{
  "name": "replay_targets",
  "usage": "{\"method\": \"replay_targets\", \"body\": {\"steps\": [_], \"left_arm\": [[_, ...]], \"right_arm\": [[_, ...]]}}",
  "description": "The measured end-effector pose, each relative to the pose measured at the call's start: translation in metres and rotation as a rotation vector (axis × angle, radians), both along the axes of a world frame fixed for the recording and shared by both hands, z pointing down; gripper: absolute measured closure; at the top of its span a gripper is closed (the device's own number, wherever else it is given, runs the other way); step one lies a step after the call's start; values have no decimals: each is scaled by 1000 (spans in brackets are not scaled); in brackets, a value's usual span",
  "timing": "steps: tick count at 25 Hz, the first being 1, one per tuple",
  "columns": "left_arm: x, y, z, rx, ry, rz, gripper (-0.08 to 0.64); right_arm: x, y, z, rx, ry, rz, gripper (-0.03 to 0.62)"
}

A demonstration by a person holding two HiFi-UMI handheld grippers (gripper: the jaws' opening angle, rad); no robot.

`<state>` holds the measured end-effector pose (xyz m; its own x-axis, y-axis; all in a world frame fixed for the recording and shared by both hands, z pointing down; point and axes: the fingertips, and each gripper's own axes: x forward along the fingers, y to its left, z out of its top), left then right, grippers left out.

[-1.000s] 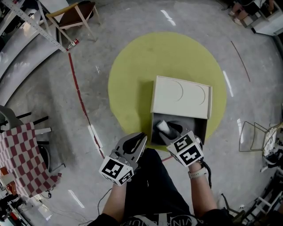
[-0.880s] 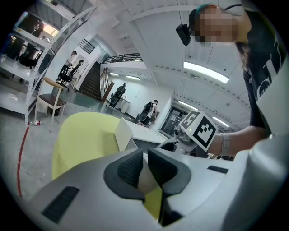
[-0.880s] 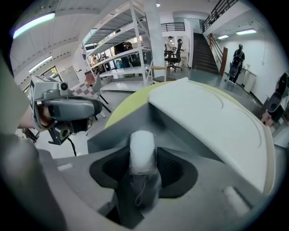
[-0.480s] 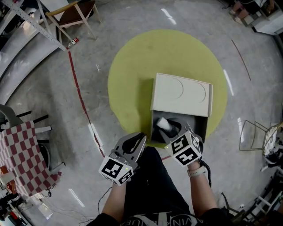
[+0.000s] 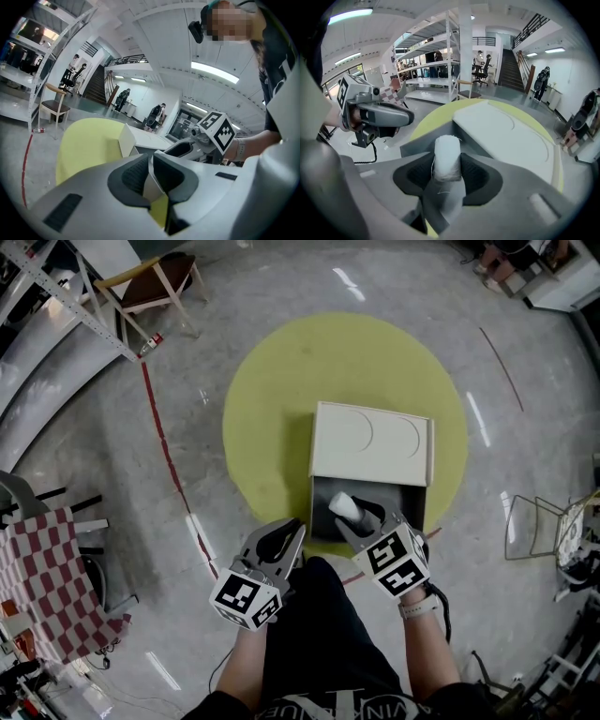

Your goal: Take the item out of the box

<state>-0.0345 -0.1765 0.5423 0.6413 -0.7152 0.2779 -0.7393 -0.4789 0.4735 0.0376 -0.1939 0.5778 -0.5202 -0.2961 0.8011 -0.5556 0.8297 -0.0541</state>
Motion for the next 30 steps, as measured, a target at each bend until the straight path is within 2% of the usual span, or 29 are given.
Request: {"method": "replay_targets", "body": {"steps": [14,20,30], "left_arm": [[3,-12,-17,19,-37,13,526],[6,-17,-29,39,-40,20,526],[9,-27,-49,70,-44,37,526]], "right_arm": [[20,-9,-45,125,-169,131,420],[26,-10,-66,188,-219,158,420],[39,-17,-91,225,-315,244,420]]}}
